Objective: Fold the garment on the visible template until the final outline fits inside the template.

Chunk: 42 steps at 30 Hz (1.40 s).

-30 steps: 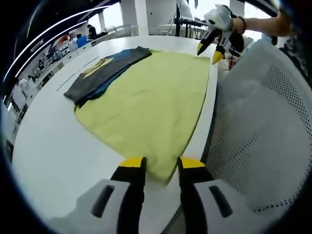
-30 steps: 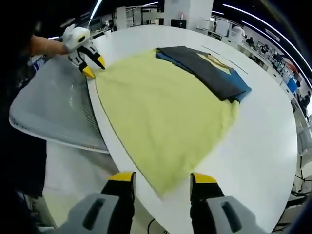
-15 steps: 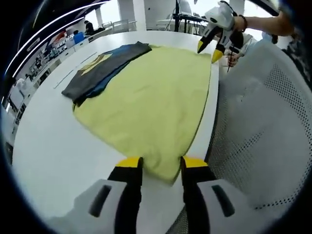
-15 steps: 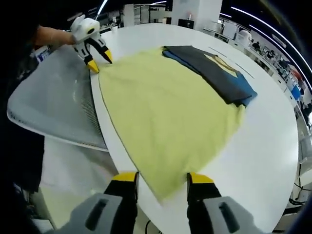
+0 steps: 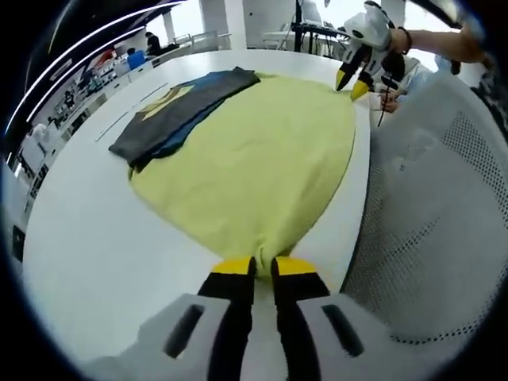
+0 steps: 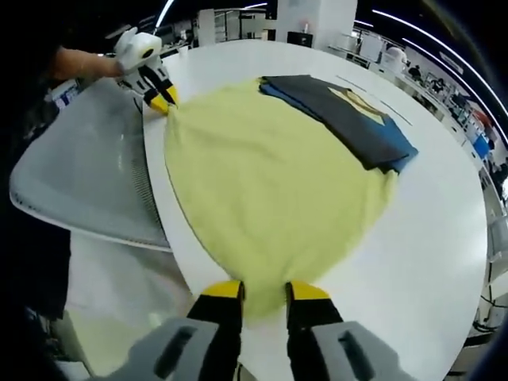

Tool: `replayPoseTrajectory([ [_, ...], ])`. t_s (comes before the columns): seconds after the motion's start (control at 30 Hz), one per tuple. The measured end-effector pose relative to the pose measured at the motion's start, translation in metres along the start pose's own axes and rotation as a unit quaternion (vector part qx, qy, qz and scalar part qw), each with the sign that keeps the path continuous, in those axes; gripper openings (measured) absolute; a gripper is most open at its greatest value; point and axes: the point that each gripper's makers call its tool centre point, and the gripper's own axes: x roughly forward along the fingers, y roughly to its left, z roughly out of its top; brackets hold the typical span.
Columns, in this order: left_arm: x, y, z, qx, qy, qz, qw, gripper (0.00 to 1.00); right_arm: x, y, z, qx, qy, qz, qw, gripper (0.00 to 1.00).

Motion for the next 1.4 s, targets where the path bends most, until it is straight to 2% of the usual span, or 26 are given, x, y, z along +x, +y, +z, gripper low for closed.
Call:
replayPoseTrajectory([
  [0.17,-0.001,-0.002,-0.002,0.007,0.001,-0.001,1.0,0.03,0.0,-0.003,0.001,0.015,-0.007,-0.004,0.9998,0.04],
  [0.4,-0.01,-0.004,-0.009,0.016,0.005,0.01,0.9998,0.03,-0.001,0.013,0.0,0.028,-0.003,0.017,0.9995,0.01],
  [0.47,-0.013,-0.005,-0.011,-0.012,0.0,0.006,0.9999,0.03,-0.001,0.016,-0.001,0.031,-0.001,0.022,0.9993,0.01],
  [0.53,-0.018,-0.006,-0.014,-0.022,0.001,0.004,0.9997,0.03,-0.002,0.021,-0.001,0.04,0.001,0.028,0.9988,0.0],
  [0.7,-0.027,-0.012,-0.017,-0.029,0.007,-0.001,0.9995,0.03,-0.009,0.034,0.0,0.055,0.002,0.045,0.9974,0.0],
  [0.97,-0.046,-0.033,-0.025,-0.05,0.02,-0.021,0.9983,0.03,-0.021,0.052,-0.001,0.079,0.003,0.074,0.9941,0.0],
  [1.17,-0.056,-0.05,-0.031,-0.068,0.027,-0.037,0.9967,0.03,-0.028,0.065,-0.003,0.074,0.015,0.086,0.9935,0.0],
  [1.4,-0.065,-0.062,-0.039,-0.087,0.033,-0.041,0.9949,0.02,-0.038,0.07,-0.001,0.081,0.017,0.095,0.992,0.0],
])
